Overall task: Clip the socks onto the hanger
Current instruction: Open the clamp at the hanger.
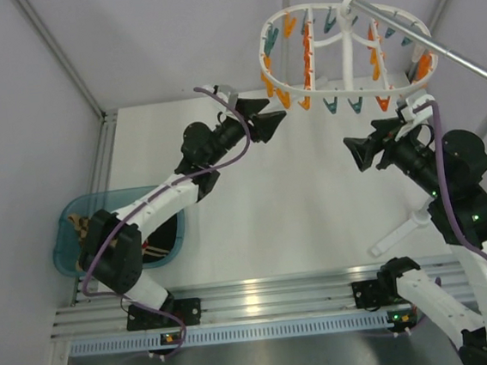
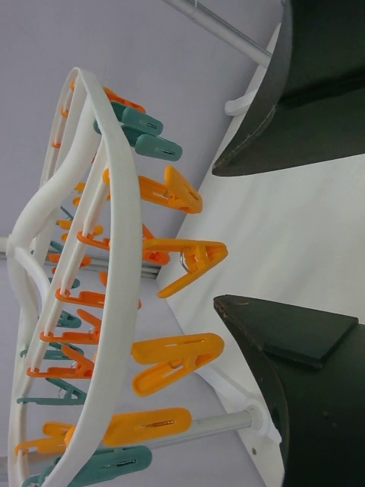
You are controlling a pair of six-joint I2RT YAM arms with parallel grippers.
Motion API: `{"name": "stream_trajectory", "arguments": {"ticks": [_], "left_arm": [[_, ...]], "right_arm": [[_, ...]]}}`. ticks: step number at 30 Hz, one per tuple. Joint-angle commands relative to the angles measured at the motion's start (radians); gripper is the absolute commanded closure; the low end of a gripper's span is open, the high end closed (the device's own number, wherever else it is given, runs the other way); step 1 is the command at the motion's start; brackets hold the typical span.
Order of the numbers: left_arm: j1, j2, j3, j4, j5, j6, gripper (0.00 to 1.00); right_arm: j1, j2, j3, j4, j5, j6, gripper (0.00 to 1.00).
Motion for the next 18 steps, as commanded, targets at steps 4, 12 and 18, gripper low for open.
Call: {"name": "stream_trajectory", "arguments": {"ticks": [4,12,18], "left_arm": [[-0.017,-0.055,-0.073,0.080,0.001,0.009,0.29],[-0.083,-0.086,-0.123,0.097,-0.067,0.080,0.26],[-0.095,-0.028,-0.081,0.181,-0.039,0.127,0.27]], "right_arm": [[-0.023,-0.008,0.020,-0.041,-0.036,-0.026,0.27],[-0.025,0.016,-0.030,-0.013,-0.027,-0.021,0.28],[-0.025,0.067,-0.004,0.005,-0.026,-0.037,0.28]]}}
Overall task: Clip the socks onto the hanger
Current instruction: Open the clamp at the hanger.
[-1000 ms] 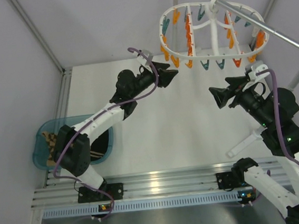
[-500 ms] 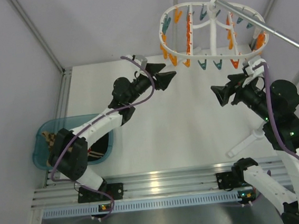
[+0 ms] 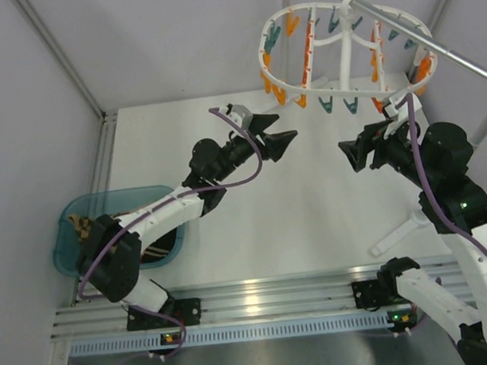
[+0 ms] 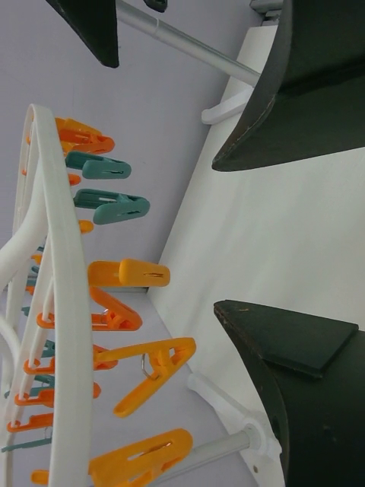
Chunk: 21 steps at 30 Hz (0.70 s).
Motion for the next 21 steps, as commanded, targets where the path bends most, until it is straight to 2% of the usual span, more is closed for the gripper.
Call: {"name": "stream_trajectory", "arguments": {"ticks": [1,7,21], "left_arm": [[-0.001,0.046,0.059,0.137,-0.001,0.048,0.27],[-0.001,0.134,0.130,0.230,0.014,0.096,0.28],[-0.001,0.287,0.248,0.310,-0.072,0.097,0.30]], "right_arm": [[-0.007,0.025,0.028,0.055,-0.009,-0.012,0.29],[-0.007,0.053,0.049,0.067,-0.031,-0.023,0.29],[-0.007,0.039,0.049,0.064,-0.172,-0.066,0.32]]}}
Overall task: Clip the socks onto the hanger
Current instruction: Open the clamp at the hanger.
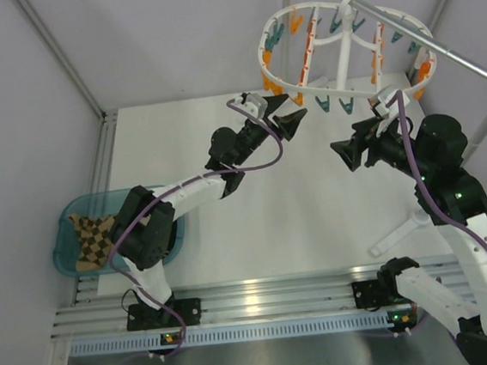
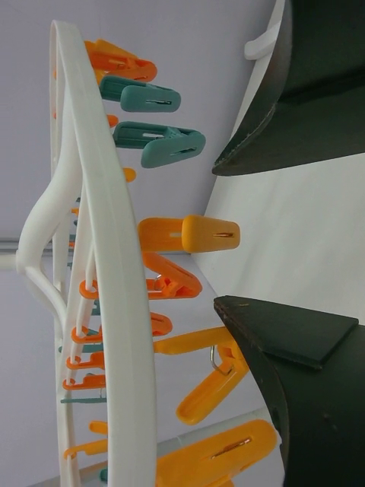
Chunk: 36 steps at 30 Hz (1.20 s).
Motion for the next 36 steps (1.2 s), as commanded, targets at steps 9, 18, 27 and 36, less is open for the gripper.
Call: {"name": "stream_trajectory", "arguments": {"ticks": [9,18,27,36], "left_arm": [[-0.002,0.073,0.093,0.128,-0.016,-0.009,0.37],[-0.002,0.083,0.098,0.145,0.020,-0.019,0.48],[-0.002,0.086,0.078,0.151,0.052,-0.024,0.55],[-0.004,0.114,0.099,0.149,0.033,-0.033,0.52]], "right_arm": [[-0.008,-0.047,-0.027,0.119,-0.099,-0.020,0.37],[-0.006,-0.039,-0.050,0.194,-0.121,-0.007,0.41],[0.003,-0.016,-0.050,0.243,-0.104,0.016,0.42],[0.009,-0.010,-0.050,0.245,-0.107,0.003,0.43]]}}
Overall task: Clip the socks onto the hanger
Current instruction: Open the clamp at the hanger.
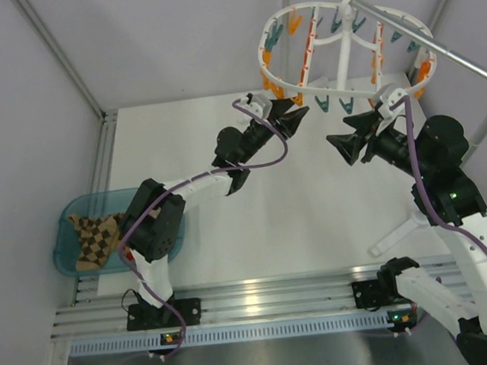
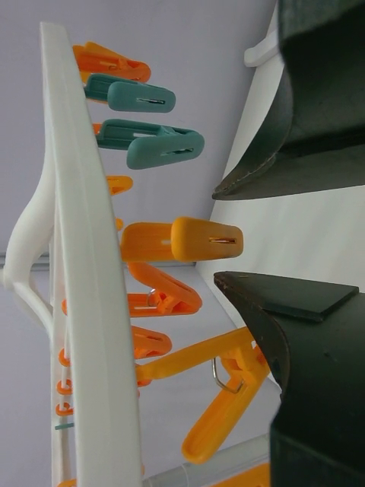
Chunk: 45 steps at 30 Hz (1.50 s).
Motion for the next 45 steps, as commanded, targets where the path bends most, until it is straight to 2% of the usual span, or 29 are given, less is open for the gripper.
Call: {"name": "stream_trajectory", "arguments": {"ticks": [1,11,15,27,35,45], "left_arm": [[-0.004,0.023,0.043,0.071,-0.003,-0.011,0.52],[-0.004,0.029,0.044,0.075,-0.009,-0.014,0.57],[-0.004,0.018,0.038,0.075,-0.009,-0.024,0.52],[-0.013,0.013,0.044,0.094,-0.048,-0.027,0.50],[-0.013,0.001,0.034,0.097,-0.046,-0.029,0.53],[-0.016,0.000,0.043,0.112,-0.060,-0.034,0.50]], "right_arm": [[0.006,0.001,0.000,0.066,-0.007,-0.005,0.43],[0.008,0.004,-0.008,0.077,0.000,-0.017,0.43],[0.008,0.008,-0.009,0.083,0.000,-0.019,0.43],[0.008,0.008,-0.015,0.084,0.006,-0.025,0.43],[0.008,0.008,-0.020,0.089,0.007,-0.020,0.43],[0.008,0.013,-0.015,0.078,0.012,-0.025,0.44]]}}
